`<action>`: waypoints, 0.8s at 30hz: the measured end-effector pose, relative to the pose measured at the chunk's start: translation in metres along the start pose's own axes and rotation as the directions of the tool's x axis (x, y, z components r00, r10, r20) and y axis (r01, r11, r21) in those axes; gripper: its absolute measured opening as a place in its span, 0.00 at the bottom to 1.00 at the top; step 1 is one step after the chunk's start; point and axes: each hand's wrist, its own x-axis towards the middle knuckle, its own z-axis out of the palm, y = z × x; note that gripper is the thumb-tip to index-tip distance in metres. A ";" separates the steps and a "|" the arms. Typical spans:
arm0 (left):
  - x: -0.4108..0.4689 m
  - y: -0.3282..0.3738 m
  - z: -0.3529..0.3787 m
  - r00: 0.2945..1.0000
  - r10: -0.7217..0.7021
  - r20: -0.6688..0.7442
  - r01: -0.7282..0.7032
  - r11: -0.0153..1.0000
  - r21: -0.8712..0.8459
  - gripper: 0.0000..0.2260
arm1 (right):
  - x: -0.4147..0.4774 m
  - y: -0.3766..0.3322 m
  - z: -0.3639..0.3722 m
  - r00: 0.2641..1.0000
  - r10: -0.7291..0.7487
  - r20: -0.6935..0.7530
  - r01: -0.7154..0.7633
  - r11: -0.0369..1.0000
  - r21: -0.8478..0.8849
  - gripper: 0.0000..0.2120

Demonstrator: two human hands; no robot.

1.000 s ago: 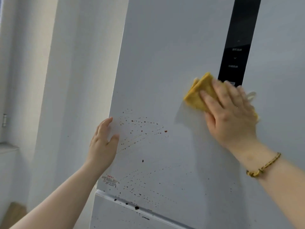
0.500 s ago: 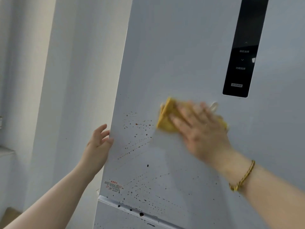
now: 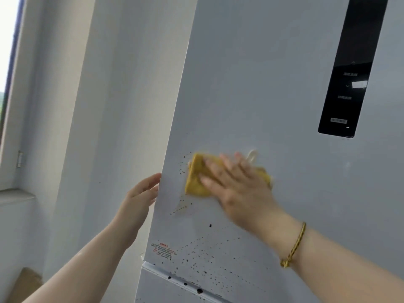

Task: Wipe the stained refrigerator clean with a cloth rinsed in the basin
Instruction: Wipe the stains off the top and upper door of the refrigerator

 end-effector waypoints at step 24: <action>0.013 -0.016 -0.018 0.989 -0.142 0.051 0.150 0.952 -0.267 0.20 | 0.062 -0.029 0.010 0.951 0.309 -0.014 -0.308 0.950 0.044 0.24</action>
